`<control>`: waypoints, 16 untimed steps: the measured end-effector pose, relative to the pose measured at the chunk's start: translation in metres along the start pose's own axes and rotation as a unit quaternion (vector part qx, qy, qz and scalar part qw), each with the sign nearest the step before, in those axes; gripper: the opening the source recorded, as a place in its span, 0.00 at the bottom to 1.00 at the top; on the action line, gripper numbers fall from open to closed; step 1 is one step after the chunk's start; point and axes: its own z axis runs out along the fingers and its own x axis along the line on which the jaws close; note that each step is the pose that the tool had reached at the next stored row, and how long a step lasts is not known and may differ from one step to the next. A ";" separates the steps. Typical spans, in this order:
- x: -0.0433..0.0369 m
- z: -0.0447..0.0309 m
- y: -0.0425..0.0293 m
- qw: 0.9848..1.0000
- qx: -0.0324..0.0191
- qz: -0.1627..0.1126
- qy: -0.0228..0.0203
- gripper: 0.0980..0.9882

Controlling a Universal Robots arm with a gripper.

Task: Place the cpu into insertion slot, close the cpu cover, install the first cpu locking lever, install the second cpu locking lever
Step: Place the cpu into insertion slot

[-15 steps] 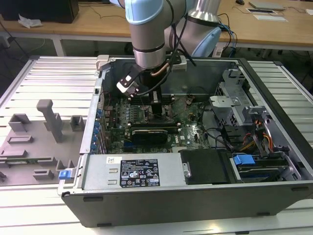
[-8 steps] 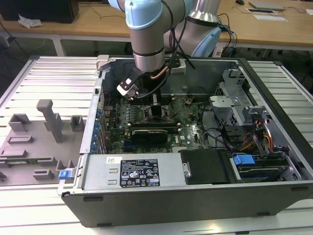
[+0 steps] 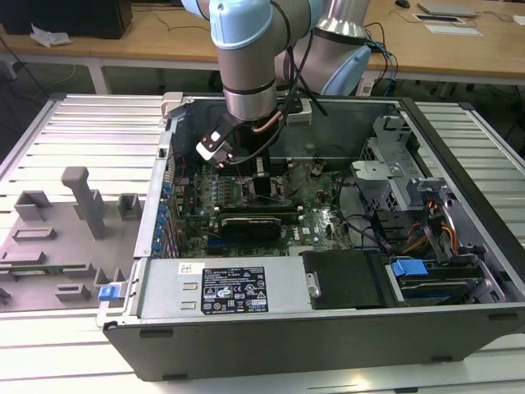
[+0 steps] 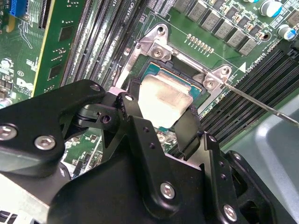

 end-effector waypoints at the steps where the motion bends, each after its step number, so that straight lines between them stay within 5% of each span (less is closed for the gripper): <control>1: 0.0000 0.0000 0.0000 1.000 0.000 0.000 0.000 0.50; 6: 0.0000 0.0000 0.0000 1.000 0.000 0.000 0.000 0.51; 7: 0.0000 0.0000 0.0000 1.000 0.000 0.000 0.000 0.58; 16: 0.0000 -0.0044 0.0007 1.000 0.000 0.000 0.000 0.58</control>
